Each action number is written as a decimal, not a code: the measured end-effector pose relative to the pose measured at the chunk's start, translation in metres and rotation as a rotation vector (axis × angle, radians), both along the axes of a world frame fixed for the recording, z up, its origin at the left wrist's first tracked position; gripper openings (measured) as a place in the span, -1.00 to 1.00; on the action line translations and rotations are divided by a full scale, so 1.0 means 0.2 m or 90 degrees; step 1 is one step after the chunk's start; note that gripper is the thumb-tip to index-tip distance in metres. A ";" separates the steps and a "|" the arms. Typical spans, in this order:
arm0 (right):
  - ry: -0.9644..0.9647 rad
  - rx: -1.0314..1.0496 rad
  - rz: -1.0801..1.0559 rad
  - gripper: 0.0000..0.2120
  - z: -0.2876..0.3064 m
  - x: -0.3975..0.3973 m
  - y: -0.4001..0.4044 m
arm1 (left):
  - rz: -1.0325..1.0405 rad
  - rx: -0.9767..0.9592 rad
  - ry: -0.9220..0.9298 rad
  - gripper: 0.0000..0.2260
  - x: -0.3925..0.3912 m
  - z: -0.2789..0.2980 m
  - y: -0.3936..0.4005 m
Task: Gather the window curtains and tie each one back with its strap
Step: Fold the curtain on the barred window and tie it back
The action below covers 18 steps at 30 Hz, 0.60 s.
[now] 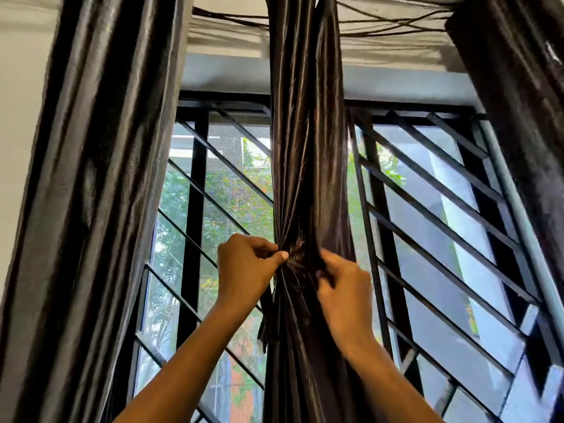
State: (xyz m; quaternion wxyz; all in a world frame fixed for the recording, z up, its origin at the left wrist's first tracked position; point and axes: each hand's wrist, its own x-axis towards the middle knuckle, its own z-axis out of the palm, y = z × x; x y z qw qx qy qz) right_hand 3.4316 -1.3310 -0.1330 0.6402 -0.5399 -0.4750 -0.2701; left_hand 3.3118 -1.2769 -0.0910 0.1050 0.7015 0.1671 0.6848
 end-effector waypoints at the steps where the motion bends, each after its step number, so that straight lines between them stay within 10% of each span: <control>1: -0.042 -0.040 -0.052 -0.44 0.00 -0.03 -0.02 | 0.003 0.009 0.000 -0.85 0.01 0.00 0.00; 13: -0.174 -0.193 -0.164 -0.25 -0.05 -0.13 -0.09 | -0.066 0.020 0.002 -0.88 0.02 -0.03 -0.02; 18: -0.225 -0.243 0.055 -0.37 -0.07 -0.07 -0.09 | -0.009 0.017 -0.010 -0.81 0.02 -0.01 0.01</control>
